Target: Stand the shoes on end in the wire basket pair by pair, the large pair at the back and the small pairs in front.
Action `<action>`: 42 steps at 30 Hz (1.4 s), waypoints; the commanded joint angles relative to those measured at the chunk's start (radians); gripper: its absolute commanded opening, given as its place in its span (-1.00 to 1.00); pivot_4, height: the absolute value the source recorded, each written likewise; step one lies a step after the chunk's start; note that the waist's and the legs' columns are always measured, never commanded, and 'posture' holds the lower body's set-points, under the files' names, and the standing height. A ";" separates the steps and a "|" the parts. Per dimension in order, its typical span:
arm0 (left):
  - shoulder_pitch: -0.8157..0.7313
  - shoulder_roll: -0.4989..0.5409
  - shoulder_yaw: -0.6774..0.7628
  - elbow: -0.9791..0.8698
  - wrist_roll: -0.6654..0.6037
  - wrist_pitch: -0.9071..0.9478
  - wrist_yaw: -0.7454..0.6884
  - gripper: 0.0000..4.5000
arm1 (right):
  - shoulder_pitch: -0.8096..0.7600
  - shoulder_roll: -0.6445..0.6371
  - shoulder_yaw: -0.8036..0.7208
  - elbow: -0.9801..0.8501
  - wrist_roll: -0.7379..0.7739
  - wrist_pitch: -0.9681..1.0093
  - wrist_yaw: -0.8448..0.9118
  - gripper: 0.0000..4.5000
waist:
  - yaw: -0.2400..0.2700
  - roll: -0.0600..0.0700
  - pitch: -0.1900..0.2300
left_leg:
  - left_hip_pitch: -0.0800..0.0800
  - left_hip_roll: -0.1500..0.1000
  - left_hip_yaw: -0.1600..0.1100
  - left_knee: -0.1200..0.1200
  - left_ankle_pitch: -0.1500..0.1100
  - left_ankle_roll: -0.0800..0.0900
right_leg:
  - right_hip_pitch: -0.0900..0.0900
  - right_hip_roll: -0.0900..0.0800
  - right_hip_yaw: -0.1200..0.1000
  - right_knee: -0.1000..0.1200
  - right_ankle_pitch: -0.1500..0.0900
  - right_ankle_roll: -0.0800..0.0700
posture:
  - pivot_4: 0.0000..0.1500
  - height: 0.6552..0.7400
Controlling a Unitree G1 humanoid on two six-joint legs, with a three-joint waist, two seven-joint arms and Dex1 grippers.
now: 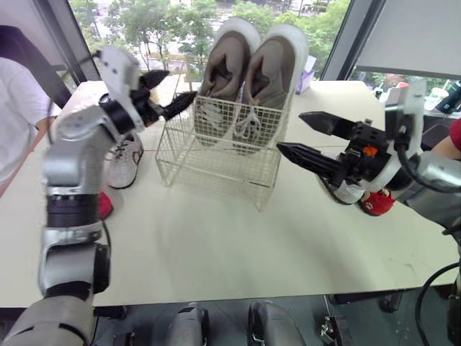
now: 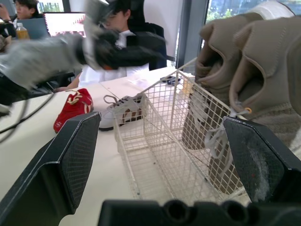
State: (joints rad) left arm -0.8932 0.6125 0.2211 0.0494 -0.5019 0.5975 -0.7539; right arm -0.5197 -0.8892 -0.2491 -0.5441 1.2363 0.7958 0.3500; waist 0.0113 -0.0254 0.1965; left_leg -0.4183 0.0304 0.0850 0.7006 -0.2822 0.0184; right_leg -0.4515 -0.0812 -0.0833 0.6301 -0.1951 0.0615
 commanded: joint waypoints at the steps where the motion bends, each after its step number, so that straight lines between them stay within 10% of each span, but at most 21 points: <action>1: 0.031 0.063 0.090 -0.097 -0.119 0.158 0.012 0.99 | -0.066 0.037 -0.037 0.073 -0.041 -0.039 -0.029 1.00 | 0.000 0.000 0.000 | 0.001 0.000 0.000 0.000 0.000 0.000 | 0.001 0.000 0.000 0.000 0.000 0.000 | 1.00 1.00; 12: 0.628 -0.039 0.253 -0.708 -0.642 0.497 0.265 0.99 | 0.208 0.253 -0.103 -0.009 -0.257 -0.097 -0.306 1.00 | 0.005 0.001 0.000 | 0.008 -0.001 0.000 -0.001 0.002 -0.004 | 0.008 -0.002 0.002 -0.001 -0.001 0.000 | 1.00 1.00; 24: 0.910 -0.076 -0.158 -0.838 -0.380 0.277 0.211 0.99 | 0.711 0.315 -0.164 -0.088 -0.488 -0.187 -0.241 1.00 | 0.001 0.016 -0.012 | 0.013 0.000 0.000 -0.002 -0.001 -0.001 | 0.012 0.002 0.002 -0.004 -0.007 -0.007 | 1.00 1.00; 42: 0.877 -0.084 -0.240 -0.767 -0.282 0.180 0.215 0.99 | 0.486 0.283 -0.078 0.350 -0.698 -0.295 0.040 1.00 | 0.001 0.018 -0.014 | 0.011 0.000 0.000 -0.003 -0.001 0.000 | 0.010 0.002 0.002 -0.006 -0.008 -0.008 | 1.00 1.00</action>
State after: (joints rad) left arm -0.0135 0.5313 -0.0180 -0.7019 -0.7917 0.7975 -0.5437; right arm -0.0137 -0.5917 -0.3291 -0.2068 0.5553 0.5236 0.3657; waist 0.0123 -0.0072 0.1828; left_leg -0.4077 0.0306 0.0851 0.6976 -0.2829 0.0180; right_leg -0.4417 -0.0790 -0.0811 0.6241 -0.2027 0.0539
